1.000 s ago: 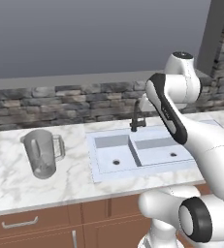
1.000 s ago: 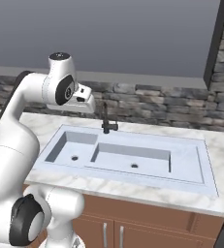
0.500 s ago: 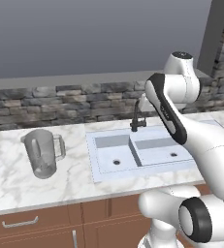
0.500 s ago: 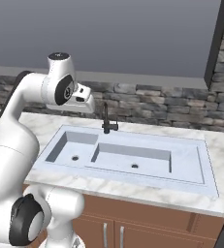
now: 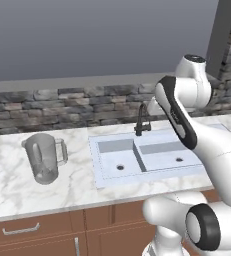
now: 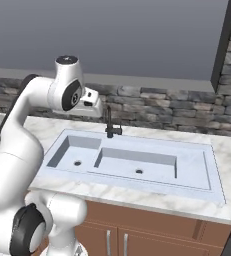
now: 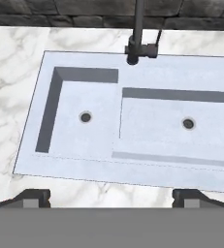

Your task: Turn on the sink faucet and place the jug under the water for a few seconds to fill it up.

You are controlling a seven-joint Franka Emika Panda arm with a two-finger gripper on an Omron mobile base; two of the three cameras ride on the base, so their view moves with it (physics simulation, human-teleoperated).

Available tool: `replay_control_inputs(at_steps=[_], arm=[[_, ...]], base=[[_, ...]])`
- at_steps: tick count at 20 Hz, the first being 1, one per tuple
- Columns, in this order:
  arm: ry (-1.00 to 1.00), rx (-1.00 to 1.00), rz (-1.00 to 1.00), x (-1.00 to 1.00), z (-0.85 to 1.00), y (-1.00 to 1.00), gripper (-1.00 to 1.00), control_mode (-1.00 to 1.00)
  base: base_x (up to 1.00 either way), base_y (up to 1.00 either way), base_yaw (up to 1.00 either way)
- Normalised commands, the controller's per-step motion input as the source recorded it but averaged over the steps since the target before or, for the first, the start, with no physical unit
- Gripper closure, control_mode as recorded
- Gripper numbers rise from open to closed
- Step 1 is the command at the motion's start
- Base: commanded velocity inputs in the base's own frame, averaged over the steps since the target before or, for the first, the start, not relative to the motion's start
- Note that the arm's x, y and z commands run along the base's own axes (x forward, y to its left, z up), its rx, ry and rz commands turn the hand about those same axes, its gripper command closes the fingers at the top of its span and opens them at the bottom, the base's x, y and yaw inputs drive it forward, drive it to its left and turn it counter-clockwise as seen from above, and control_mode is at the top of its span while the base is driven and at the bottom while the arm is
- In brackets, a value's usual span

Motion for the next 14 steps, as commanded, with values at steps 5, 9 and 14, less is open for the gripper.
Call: replay_control_inputs(at_steps=[5, 9, 14], arm=[[-0.37, 0.18, 0.3, 0.05, -0.46, -1.0, -1.0, -1.0], [-0.51, 0.21, 0.51, 0.33, -0.57, -0.94, -1.0, -1.0], [-0.58, 0.16, 0.62, 0.45, -0.54, -0.57, -1.0, -1.0]], base=[[0.0, 0.0, 0.0], [0.0, 0.0, 0.0], [0.0, 0.0, 0.0]])
